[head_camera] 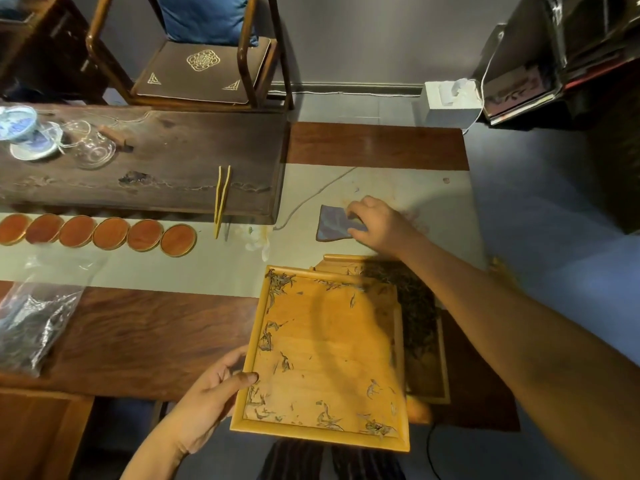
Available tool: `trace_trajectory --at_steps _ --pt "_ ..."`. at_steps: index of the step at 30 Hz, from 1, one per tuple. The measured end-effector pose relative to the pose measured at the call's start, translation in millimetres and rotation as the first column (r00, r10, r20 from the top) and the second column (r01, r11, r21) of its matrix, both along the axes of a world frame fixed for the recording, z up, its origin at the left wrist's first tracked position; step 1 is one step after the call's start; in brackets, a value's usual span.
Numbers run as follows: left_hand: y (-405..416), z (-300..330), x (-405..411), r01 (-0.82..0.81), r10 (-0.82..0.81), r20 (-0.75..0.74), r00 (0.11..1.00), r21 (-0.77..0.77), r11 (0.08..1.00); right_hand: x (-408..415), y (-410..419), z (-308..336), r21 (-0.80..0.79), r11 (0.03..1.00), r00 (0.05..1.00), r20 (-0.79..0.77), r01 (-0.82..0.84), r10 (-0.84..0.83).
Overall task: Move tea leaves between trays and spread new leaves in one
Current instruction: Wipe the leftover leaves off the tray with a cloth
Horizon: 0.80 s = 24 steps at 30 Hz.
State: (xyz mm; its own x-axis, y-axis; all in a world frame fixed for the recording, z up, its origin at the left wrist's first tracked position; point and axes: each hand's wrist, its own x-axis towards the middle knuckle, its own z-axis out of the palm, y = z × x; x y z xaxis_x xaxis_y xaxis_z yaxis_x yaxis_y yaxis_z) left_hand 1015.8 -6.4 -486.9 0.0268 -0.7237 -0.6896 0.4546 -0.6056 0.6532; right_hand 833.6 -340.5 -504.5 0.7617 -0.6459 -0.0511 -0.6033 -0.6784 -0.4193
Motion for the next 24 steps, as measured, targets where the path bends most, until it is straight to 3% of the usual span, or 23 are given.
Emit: trace_trajectory --at_steps 5,8,14,18,21,24 --pt "-1 -5 0 -0.006 0.006 0.015 1.0 0.002 1.0 13 -19 -26 -0.065 0.99 0.955 -0.277 -0.126 0.103" --pt "-3 -7 0 0.008 -0.008 0.043 0.999 -0.009 1.0 11 -26 -41 -0.101 0.979 0.939 -0.315 -0.176 0.136" --pt "-2 -13 1 -0.032 0.032 -0.009 0.999 0.025 0.999 8 -28 -53 -0.24 0.949 0.977 -0.11 -0.206 0.184" --pt "-2 -15 1 0.0 -0.001 0.063 0.998 0.016 1.0 10 -17 -53 -0.024 0.999 1.0 0.012 0.023 -0.022" --pt "-3 -16 2 0.012 -0.014 0.118 0.993 0.015 1.0 6 -3 -42 0.121 0.982 0.979 0.12 0.149 -0.163" --pt "-3 -16 2 0.013 -0.014 0.142 0.99 0.015 1.0 -1 14 -15 0.165 0.948 0.924 0.228 0.274 -0.306"
